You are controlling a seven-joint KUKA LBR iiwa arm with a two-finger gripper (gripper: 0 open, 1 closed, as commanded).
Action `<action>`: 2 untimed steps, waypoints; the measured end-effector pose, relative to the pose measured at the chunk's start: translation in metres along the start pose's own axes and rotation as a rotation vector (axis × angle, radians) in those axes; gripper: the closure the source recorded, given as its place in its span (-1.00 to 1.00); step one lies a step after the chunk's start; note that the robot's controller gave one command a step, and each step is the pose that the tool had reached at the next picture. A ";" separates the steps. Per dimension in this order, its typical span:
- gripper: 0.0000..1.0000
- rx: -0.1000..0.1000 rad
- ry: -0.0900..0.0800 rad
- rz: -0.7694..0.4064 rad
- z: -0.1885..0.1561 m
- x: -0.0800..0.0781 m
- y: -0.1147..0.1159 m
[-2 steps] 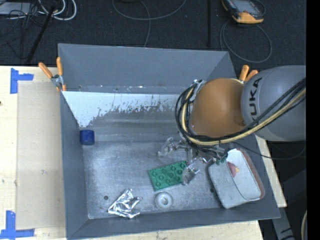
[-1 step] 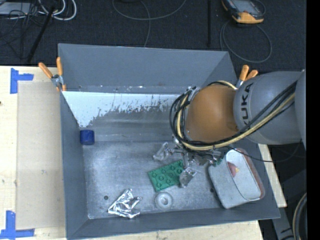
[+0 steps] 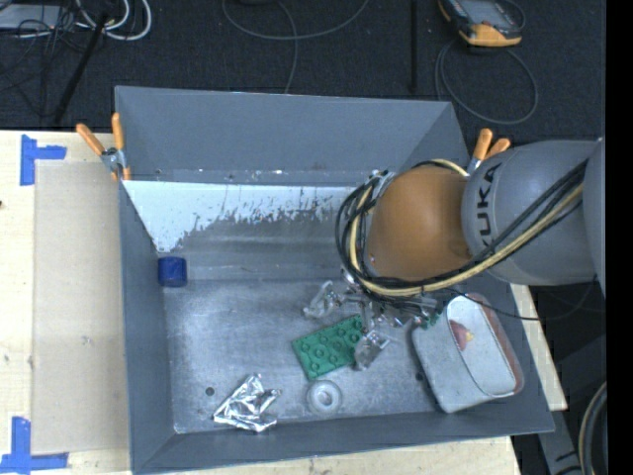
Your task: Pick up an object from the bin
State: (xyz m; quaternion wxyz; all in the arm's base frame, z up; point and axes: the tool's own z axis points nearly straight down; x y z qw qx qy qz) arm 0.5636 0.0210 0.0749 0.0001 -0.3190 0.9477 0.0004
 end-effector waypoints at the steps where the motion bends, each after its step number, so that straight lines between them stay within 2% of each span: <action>1: 1.00 0.003 -0.008 0.002 -0.002 -0.002 -0.001; 2: 1.00 0.000 -0.002 0.007 -0.011 -0.003 -0.001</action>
Offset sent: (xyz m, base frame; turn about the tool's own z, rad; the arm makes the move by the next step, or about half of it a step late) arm 0.0000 0.0000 0.0000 0.0000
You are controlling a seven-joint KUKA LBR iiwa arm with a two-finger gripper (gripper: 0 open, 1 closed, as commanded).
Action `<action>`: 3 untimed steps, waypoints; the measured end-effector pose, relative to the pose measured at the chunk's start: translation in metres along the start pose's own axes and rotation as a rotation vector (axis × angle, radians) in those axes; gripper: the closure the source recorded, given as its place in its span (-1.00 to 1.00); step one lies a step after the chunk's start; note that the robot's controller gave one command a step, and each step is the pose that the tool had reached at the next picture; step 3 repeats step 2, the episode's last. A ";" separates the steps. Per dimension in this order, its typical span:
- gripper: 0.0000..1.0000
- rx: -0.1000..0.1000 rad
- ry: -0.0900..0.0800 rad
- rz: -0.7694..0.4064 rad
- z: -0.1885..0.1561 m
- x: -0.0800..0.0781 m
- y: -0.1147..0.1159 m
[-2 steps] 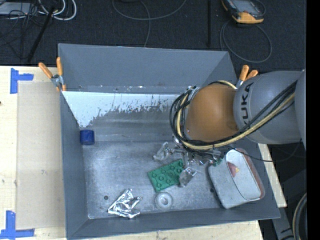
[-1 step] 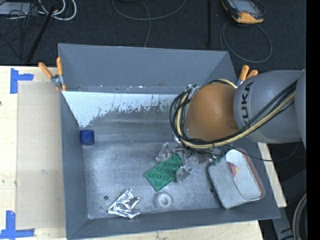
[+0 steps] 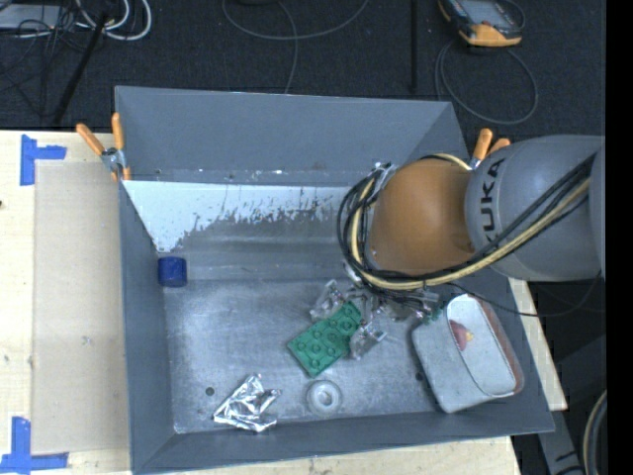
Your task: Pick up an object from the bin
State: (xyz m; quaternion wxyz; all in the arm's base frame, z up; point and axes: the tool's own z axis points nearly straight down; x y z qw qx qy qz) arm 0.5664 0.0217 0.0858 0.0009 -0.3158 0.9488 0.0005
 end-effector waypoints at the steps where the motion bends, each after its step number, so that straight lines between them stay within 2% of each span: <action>1: 1.00 0.003 -0.003 0.005 -0.063 -0.002 0.000; 3: 1.00 0.001 0.000 0.009 -0.069 -0.003 0.000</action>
Offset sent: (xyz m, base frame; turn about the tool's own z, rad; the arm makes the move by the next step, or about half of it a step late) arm -0.0001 0.0001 0.0594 0.0000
